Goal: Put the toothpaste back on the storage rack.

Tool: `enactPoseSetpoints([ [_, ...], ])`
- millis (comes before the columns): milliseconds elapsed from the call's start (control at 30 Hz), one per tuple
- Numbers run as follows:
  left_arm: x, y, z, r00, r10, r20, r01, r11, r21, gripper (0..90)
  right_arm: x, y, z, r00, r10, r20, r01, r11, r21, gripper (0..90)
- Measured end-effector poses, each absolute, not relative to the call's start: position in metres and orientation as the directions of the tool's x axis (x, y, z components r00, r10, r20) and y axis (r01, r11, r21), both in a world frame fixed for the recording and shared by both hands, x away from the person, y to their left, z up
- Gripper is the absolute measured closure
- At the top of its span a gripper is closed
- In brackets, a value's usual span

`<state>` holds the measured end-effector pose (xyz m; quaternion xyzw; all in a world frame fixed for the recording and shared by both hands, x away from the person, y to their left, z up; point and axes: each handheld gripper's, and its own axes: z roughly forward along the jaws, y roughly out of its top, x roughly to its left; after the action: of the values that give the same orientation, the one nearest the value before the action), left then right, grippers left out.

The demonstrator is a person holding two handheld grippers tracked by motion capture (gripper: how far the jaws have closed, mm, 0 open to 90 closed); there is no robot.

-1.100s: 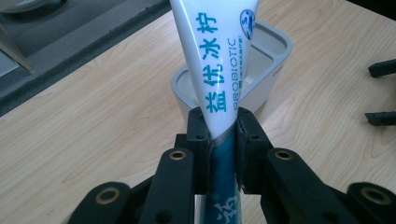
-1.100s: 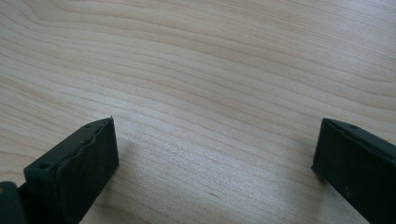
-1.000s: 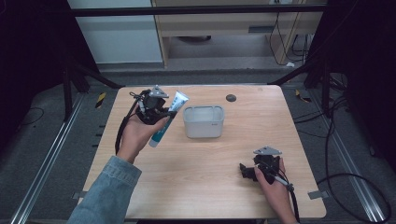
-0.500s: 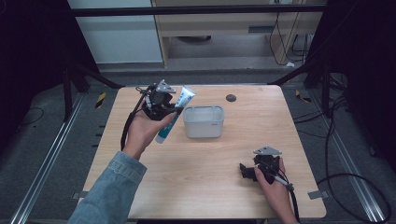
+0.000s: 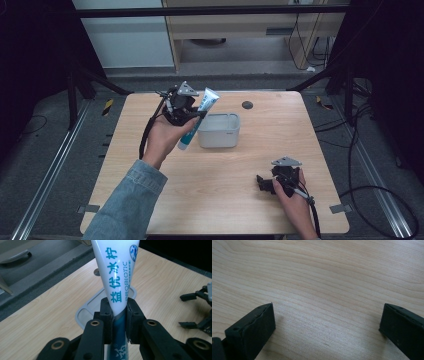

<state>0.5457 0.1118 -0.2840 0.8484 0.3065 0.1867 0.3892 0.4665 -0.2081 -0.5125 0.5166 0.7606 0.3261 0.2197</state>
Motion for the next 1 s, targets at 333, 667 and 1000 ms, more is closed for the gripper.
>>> enactPoseSetpoints([
  [333, 0.539, 0.093, -0.286, 0.757, 0.647, 0.090, 0.351, -0.518, 0.780, 78.0, 0.466, -0.208, -0.513, -0.368, 0.930, 0.004, 0.643, 0.252, 0.723, 0.3],
  [667, 0.539, 0.077, -0.287, 0.763, 0.642, 0.077, 0.341, -0.501, 0.795, 77.9, 0.466, -0.208, -0.512, -0.368, 0.930, 0.004, 0.645, 0.252, 0.722, 0.4],
  [1000, 0.543, 0.067, -0.288, 0.749, 0.660, 0.060, 0.346, -0.467, 0.814, 77.8, 0.466, -0.208, -0.513, -0.362, 0.932, 0.001, 0.646, 0.250, 0.721, 0.3],
])
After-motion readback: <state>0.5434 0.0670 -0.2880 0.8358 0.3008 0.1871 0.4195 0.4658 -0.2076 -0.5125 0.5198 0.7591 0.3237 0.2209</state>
